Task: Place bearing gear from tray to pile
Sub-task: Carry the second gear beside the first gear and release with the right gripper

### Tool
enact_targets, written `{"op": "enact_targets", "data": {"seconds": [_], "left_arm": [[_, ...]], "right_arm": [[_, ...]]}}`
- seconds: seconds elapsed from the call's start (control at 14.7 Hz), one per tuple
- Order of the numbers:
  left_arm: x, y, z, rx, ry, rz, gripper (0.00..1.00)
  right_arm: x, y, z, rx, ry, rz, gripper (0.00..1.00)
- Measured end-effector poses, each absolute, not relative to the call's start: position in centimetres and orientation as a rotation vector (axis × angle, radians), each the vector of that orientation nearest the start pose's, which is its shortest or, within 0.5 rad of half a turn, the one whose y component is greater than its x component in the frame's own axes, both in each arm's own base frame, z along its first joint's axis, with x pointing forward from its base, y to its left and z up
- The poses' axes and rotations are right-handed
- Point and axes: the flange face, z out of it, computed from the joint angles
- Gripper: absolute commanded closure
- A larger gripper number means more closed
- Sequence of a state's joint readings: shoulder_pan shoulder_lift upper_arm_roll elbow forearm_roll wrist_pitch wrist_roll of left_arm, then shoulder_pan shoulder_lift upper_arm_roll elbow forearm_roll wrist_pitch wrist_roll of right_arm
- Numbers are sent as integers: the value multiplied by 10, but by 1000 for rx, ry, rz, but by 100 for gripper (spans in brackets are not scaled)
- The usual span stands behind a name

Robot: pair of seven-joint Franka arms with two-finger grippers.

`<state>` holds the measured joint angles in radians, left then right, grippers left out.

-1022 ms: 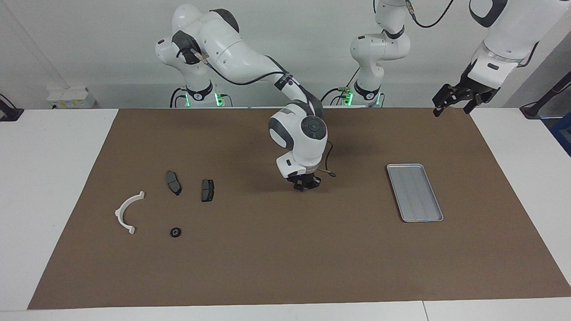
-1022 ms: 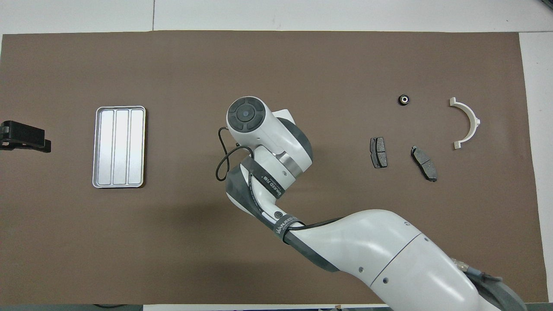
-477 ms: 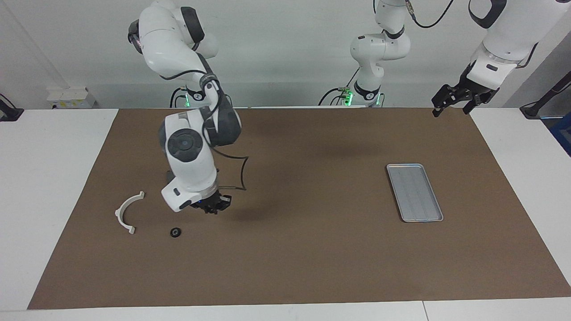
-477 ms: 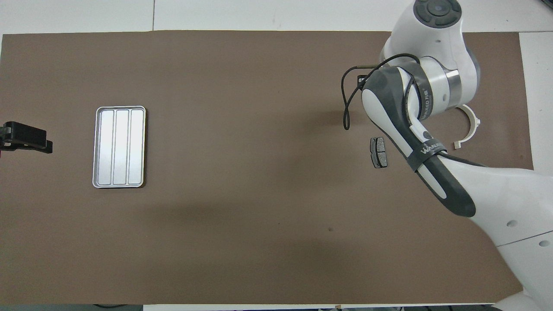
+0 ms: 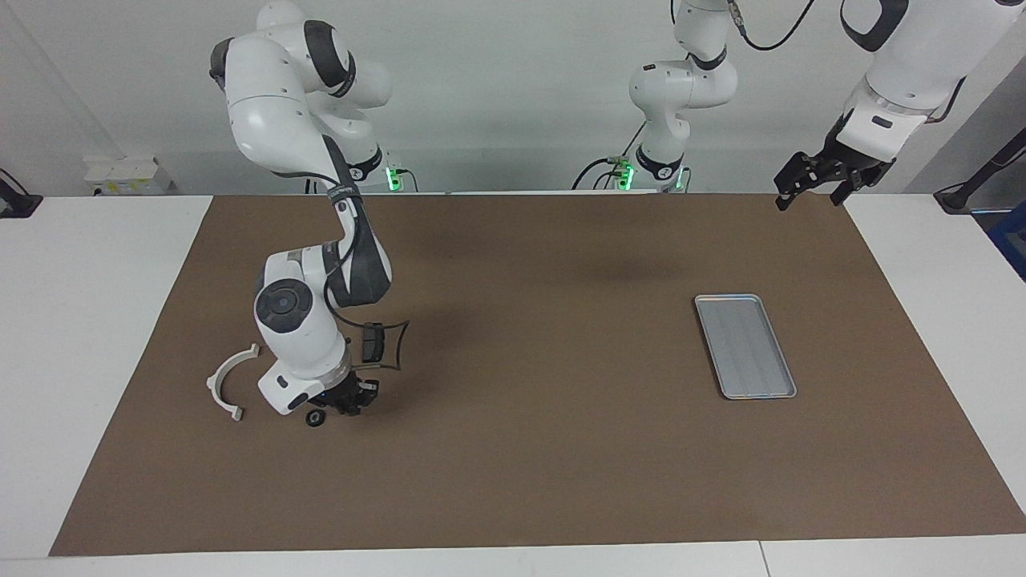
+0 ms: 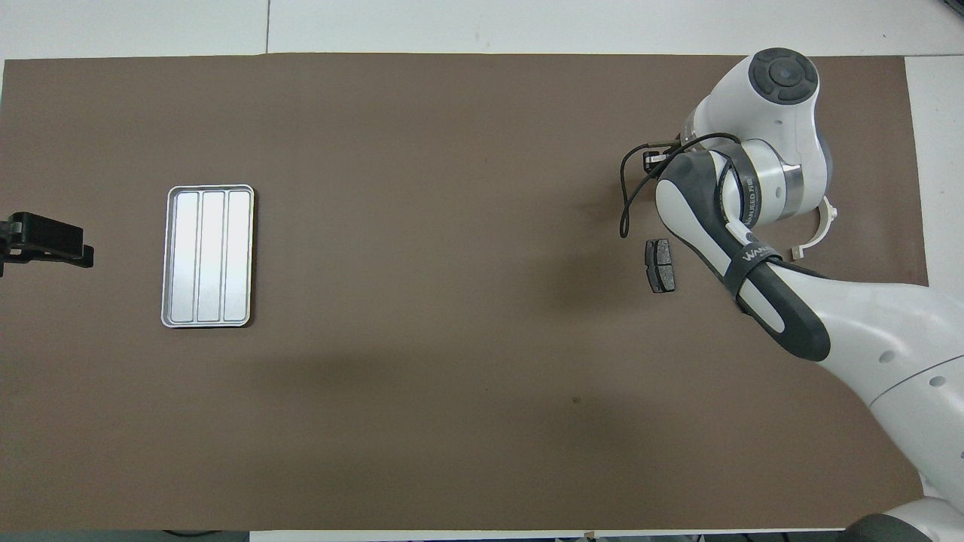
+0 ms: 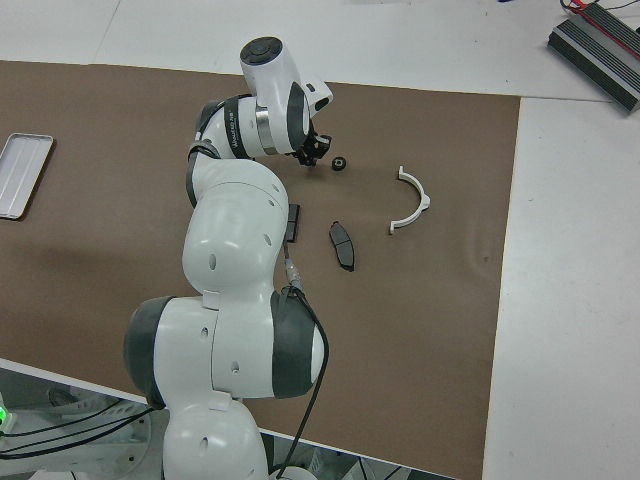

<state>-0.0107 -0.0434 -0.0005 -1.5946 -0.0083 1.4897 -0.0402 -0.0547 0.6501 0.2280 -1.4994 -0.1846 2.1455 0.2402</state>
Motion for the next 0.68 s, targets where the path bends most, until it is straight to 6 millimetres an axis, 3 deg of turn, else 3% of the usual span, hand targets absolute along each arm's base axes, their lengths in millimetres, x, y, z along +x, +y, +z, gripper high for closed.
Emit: {"op": "enact_targets", "data": {"seconds": [0.27, 0.34, 0.41, 0.68], "left_arm": [[532, -8, 630, -3146, -41, 95, 0], [532, -8, 630, -3147, -41, 94, 0], [533, -8, 630, -3147, -41, 92, 0], [533, -8, 630, -3147, -41, 89, 0]], "right_arm": [[706, 90, 288, -3150, 15, -51, 100], [706, 90, 288, -3150, 15, -51, 42], [706, 90, 288, -3150, 15, -50, 0], [705, 91, 286, -3150, 15, -46, 0]]}}
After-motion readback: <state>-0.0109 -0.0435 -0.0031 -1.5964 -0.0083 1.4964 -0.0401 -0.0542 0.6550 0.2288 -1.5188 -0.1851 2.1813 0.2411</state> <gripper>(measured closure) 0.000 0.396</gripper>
